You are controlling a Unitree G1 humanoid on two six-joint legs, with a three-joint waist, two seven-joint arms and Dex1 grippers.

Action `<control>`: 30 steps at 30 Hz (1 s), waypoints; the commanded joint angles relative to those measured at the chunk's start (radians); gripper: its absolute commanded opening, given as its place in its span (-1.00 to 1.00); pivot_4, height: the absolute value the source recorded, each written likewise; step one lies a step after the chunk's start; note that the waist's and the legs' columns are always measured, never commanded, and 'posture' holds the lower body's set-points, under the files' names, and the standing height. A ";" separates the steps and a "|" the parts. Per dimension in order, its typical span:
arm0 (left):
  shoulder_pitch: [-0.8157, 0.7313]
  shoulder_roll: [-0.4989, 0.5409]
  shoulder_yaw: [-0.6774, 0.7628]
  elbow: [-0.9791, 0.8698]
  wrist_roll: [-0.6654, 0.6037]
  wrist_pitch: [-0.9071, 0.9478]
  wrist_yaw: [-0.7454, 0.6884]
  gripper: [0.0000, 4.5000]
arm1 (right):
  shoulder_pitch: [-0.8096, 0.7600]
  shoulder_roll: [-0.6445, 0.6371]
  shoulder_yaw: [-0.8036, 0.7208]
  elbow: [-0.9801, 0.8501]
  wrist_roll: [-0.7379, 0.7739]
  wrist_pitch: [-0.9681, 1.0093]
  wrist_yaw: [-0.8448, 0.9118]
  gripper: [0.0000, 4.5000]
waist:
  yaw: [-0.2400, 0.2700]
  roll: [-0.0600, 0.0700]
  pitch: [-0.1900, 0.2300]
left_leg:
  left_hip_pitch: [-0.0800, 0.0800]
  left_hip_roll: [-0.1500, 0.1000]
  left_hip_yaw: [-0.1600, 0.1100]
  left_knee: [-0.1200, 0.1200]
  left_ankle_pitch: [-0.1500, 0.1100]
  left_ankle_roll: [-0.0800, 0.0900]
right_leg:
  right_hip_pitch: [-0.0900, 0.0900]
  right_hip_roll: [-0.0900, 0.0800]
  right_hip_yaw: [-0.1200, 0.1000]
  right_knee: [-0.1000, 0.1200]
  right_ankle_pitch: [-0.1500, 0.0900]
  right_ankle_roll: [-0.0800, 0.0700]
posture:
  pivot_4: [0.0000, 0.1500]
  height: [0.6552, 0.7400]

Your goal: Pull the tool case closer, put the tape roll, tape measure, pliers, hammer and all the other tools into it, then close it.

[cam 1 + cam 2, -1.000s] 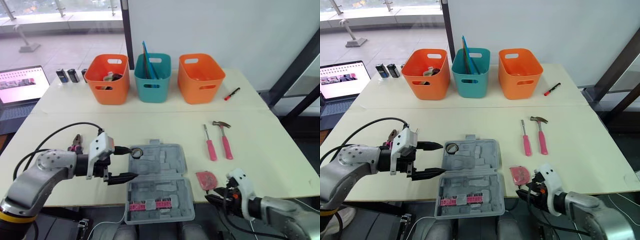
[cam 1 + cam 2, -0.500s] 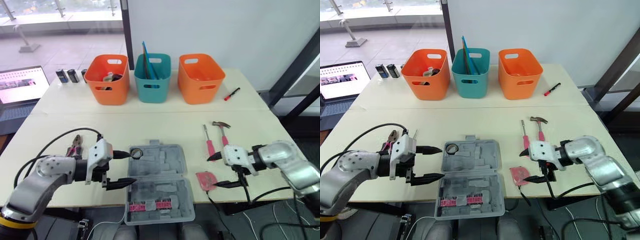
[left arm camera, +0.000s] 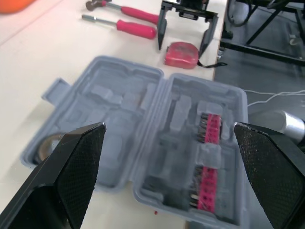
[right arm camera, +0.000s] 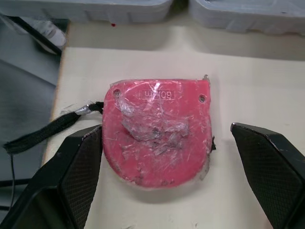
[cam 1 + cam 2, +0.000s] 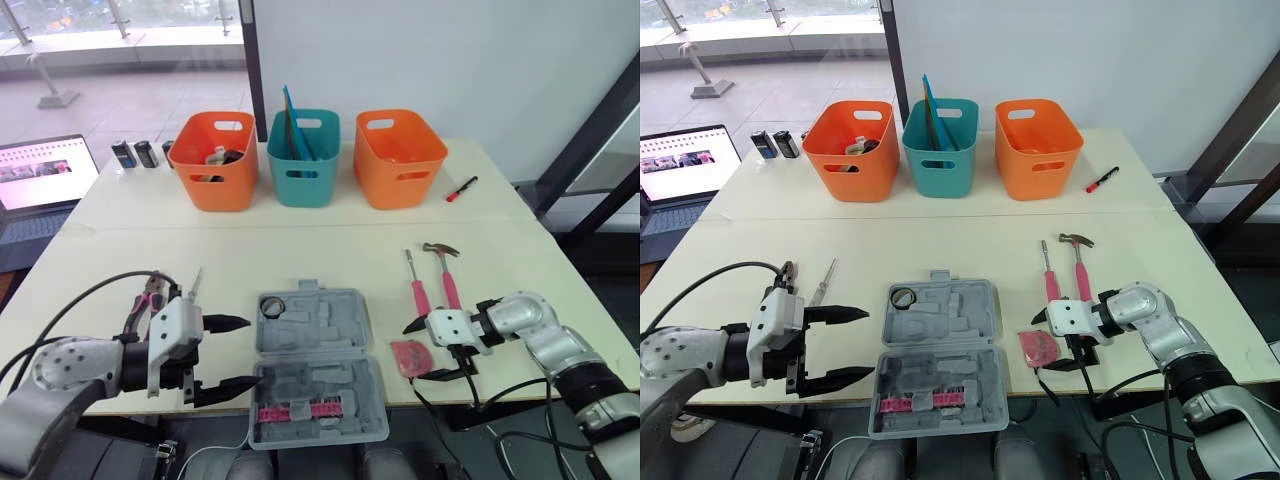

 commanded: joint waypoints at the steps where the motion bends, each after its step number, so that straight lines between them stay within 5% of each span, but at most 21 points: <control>1: 0.005 0.007 0.023 -0.002 0.003 -0.029 -0.010 1.00 | -0.023 0.001 -0.004 0.021 -0.010 -0.028 0.018 0.97 | 0.001 0.000 0.000 | 0.000 0.000 0.000 0.000 0.000 0.000 | 0.000 0.000 0.000 0.000 0.000 0.000 | 1.00 0.87; 5: -0.004 0.003 0.019 0.016 0.007 -0.037 -0.010 1.00 | -0.014 0.011 -0.011 0.019 0.009 0.013 0.034 0.97 | 0.001 0.000 0.000 | 0.000 0.000 0.000 0.000 0.000 0.000 | 0.001 0.000 0.000 0.000 0.000 0.000 | 1.00 0.87; 10: -0.009 -0.019 0.033 0.037 -0.012 -0.052 -0.002 1.00 | 0.023 0.011 -0.032 -0.036 0.037 0.045 0.029 0.29 | 0.001 0.000 0.000 | 0.000 0.000 0.000 0.000 0.000 0.000 | 0.001 0.000 0.000 0.000 0.000 0.000 | 1.00 0.87; 18: 0.021 -0.036 0.042 0.112 0.048 -0.120 0.008 1.00 | 0.040 0.003 -0.085 -0.212 0.106 0.205 0.026 0.29 | 0.000 0.000 0.000 | 0.001 0.000 0.000 0.000 0.000 0.000 | 0.001 0.000 0.000 0.000 0.000 0.000 | 1.00 0.87; 28: 0.150 -0.082 0.049 0.159 0.224 -0.289 0.094 1.00 | -0.220 0.086 -0.034 -0.274 0.012 0.347 -0.071 0.29 | -0.001 0.001 0.000 | 0.000 0.000 0.000 -0.002 0.000 0.000 | -0.001 0.000 0.000 0.000 0.000 0.000 | 1.00 0.87; 30: 0.175 -0.121 0.073 0.148 0.208 -0.289 0.135 1.00 | -0.330 0.074 0.074 -0.313 -0.074 0.562 0.032 0.29 | -0.001 0.002 0.001 | 0.000 0.000 0.000 -0.002 0.000 0.000 | -0.001 0.000 0.000 0.000 0.000 0.000 | 1.00 0.87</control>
